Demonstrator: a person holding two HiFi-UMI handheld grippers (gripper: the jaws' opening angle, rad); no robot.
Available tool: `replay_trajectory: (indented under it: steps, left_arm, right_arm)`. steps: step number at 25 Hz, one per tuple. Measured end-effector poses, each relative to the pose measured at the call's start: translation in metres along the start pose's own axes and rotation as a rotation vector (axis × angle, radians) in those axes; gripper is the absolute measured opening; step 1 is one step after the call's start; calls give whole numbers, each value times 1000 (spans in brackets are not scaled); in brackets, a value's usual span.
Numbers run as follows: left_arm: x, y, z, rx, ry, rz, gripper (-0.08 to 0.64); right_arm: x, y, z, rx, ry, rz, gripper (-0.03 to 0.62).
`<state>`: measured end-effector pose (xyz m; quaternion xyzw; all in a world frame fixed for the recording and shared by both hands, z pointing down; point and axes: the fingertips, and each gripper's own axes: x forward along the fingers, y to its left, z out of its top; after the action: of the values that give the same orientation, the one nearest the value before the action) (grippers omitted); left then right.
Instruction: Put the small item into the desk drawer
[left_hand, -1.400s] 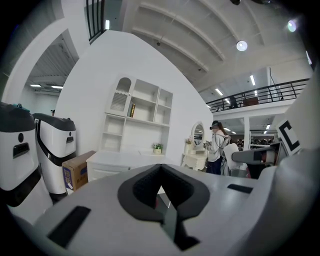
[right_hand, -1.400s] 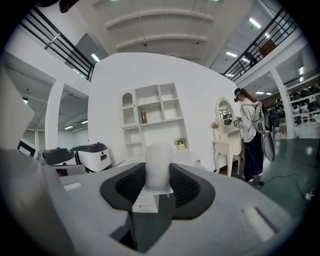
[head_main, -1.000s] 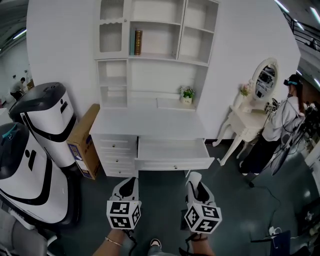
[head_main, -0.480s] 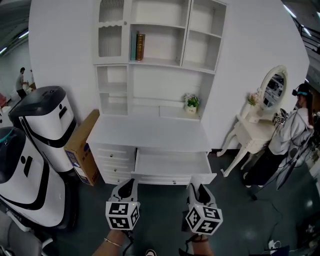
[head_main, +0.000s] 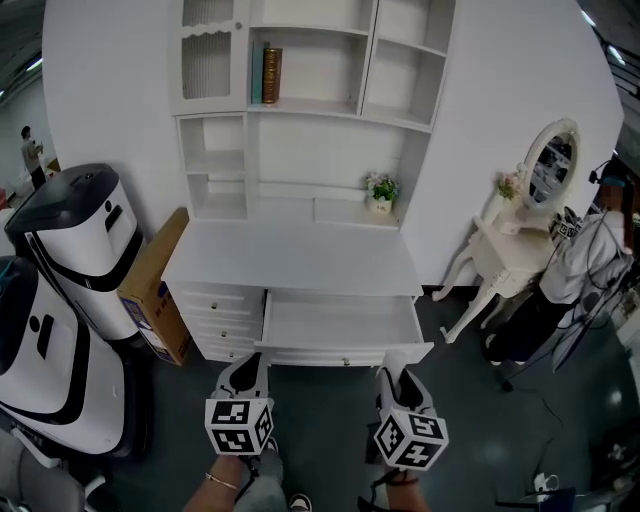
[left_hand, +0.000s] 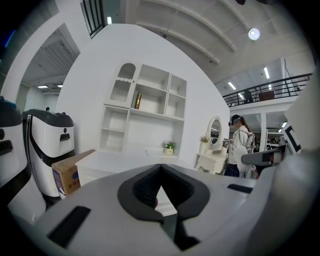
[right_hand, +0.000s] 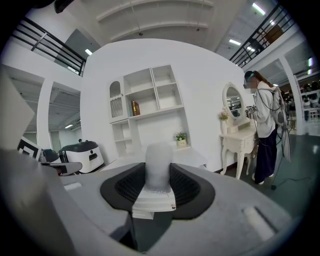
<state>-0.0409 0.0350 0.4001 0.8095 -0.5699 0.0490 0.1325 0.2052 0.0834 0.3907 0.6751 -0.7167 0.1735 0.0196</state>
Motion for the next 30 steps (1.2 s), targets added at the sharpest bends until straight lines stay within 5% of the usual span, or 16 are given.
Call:
replay_trajectory:
  steps: [30]
  left_arm:
    - [236, 105, 113, 54, -35, -183, -3]
  right_arm:
    - [211, 41, 94, 15, -111, -167, 156]
